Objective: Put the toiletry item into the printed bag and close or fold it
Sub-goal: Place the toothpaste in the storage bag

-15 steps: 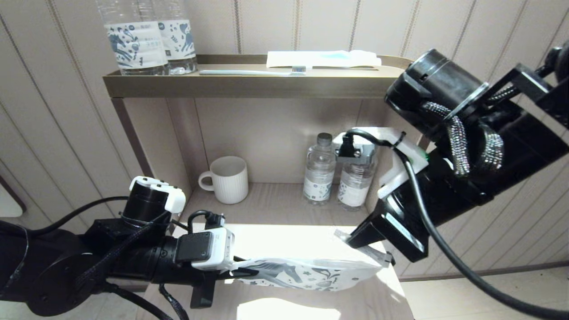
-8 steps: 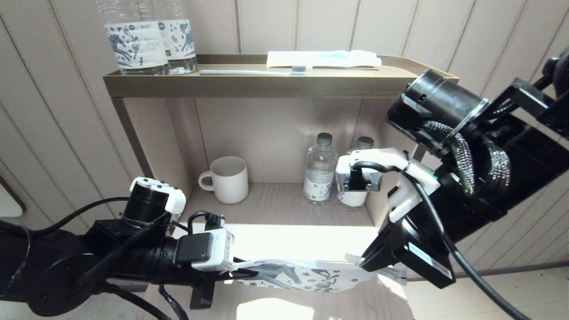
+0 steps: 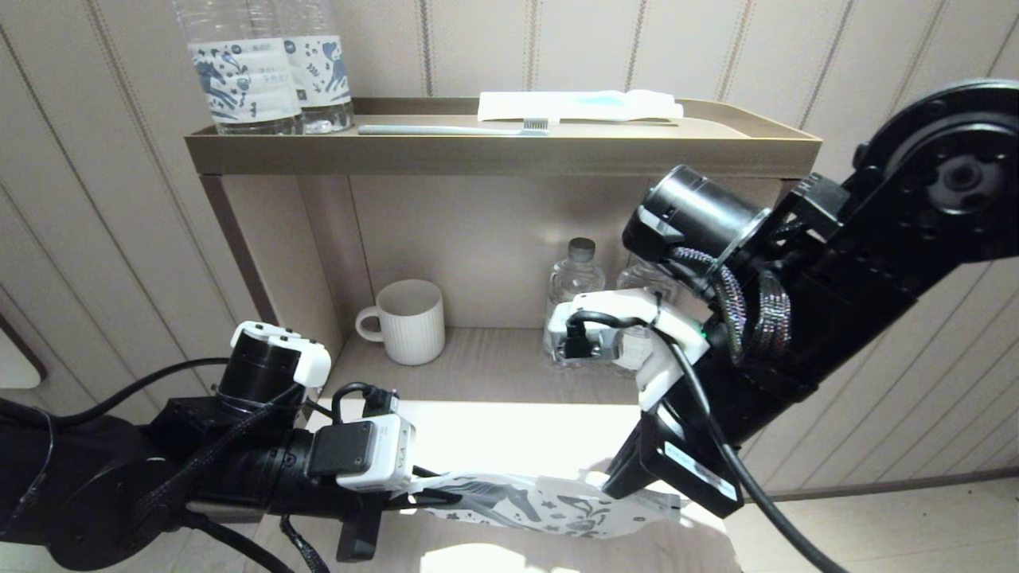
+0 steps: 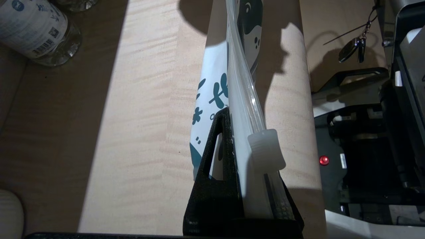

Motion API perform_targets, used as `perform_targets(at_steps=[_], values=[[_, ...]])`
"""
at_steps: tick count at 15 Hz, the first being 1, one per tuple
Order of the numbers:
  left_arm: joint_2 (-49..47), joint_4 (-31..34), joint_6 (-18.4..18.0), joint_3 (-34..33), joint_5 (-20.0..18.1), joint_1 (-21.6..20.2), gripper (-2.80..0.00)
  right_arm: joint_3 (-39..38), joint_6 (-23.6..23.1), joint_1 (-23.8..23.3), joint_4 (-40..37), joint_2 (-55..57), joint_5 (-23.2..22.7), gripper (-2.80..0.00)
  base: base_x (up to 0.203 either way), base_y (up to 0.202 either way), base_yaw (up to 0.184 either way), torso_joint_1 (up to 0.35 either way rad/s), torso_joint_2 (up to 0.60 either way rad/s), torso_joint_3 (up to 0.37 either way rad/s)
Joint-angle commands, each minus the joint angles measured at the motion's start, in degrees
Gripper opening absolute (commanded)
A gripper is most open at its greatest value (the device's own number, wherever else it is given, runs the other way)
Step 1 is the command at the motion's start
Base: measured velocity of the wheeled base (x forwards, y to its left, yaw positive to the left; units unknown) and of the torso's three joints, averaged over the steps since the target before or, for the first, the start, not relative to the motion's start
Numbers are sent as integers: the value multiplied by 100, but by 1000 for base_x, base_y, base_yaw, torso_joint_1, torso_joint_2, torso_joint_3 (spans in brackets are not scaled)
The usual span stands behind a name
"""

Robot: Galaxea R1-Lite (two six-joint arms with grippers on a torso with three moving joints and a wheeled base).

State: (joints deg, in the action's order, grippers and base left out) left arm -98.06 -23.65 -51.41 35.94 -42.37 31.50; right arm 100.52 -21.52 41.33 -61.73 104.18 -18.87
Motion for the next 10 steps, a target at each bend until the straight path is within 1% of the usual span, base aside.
perform_targets(at_steps=[1,6,10], values=[[12,-17,-27,-8,-26,-4,-280,76,-10,37,-32,222,-17,-280,0,0,0,0,0,0],[-46,-81,-27,-34,-26,-21,-280,196,16,33,-32,481,-73,-280,0,0,0,0,0,0],[-90,-184,-27,-61,-35,-38,-280,116,37,33,-35,429,-108,-280,0,0,0,0,0,0]])
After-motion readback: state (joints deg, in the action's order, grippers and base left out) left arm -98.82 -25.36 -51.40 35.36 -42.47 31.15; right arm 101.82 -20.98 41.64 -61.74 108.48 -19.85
